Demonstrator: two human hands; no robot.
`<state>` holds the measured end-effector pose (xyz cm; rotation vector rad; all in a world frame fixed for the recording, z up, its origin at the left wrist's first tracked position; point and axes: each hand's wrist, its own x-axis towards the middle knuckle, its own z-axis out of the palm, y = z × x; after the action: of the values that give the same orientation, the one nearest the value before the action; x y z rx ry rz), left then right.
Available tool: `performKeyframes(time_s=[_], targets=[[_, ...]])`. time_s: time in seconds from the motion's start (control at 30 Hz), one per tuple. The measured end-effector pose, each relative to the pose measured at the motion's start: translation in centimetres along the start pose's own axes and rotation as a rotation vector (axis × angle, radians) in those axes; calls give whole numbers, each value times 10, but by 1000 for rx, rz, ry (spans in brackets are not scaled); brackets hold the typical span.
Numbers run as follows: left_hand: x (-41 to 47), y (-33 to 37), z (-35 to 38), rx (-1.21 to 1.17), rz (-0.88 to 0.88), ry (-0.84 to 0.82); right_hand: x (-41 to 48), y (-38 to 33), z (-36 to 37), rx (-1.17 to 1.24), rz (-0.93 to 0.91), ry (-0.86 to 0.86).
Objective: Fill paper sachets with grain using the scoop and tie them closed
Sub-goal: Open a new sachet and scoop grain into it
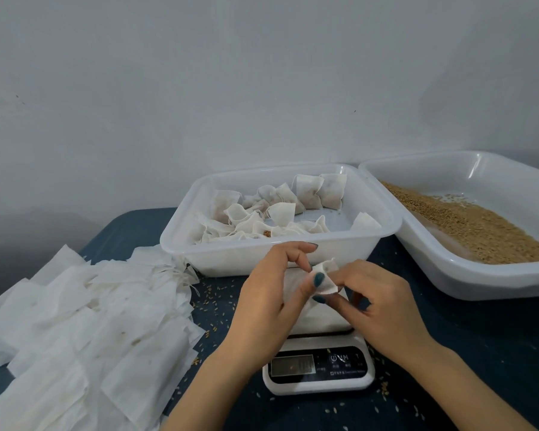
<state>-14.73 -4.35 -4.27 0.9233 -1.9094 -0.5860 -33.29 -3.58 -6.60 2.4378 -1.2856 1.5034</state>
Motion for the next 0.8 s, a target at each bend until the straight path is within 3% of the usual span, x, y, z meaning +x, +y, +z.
performKeyframes(time_s=[0.17,0.4,0.8], targets=[[-1,-6,0,159,36,-192,0,-4,1,87,-37,26],[2,-10,-1,335,74,-156,-1,-5,-1,149,-89,-12],[2,-17,-7,255,-49,-155,-1,-3,1,165,-15,50]])
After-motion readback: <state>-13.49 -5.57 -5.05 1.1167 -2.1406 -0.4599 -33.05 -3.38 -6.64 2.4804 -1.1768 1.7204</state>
